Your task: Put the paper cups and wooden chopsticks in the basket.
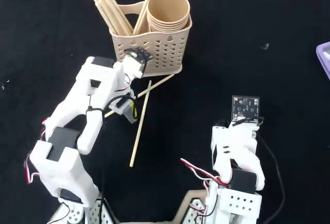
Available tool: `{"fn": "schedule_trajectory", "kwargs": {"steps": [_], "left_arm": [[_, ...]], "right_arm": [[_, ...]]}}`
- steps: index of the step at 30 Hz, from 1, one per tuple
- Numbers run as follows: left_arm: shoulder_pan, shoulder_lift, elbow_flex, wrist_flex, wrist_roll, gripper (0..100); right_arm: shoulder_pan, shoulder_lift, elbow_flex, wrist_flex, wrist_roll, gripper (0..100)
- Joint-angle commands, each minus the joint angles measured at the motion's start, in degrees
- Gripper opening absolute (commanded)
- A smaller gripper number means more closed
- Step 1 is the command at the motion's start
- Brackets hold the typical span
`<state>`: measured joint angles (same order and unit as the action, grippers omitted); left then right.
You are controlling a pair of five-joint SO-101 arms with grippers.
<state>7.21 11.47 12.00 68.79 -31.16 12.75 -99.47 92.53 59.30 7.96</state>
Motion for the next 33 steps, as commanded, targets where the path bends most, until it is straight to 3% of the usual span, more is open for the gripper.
{"fn": "schedule_trajectory", "kwargs": {"steps": [1,7,11,18,25,28,33], "left_arm": [[0.8,0.1,-0.4,-0.4,-0.8,29],[4.0,0.4,2.4,-0.7,-1.6,28],[8.0,-0.4,5.6,-0.1,-2.5,22],[13.4,-9.1,5.8,4.9,-1.3,20],[8.1,-14.8,6.0,6.0,1.6,19],[4.7,-15.0,6.7,8.4,2.0,3],[1.4,-15.1,12.1,4.0,2.5,3]], "right_arm": [[0.4,-0.9,-0.1,0.1,-0.4,1.5],[0.4,-0.9,-0.1,0.1,-0.4,1.5],[0.4,-0.9,-0.1,0.1,-0.4,1.5],[0.4,-0.9,-0.1,0.1,-0.4,1.5],[0.5,-0.9,-0.1,0.1,-0.4,1.5],[0.5,-0.9,-0.1,0.1,-0.4,1.5],[0.5,-0.9,-0.1,0.1,-0.4,1.5]]}}
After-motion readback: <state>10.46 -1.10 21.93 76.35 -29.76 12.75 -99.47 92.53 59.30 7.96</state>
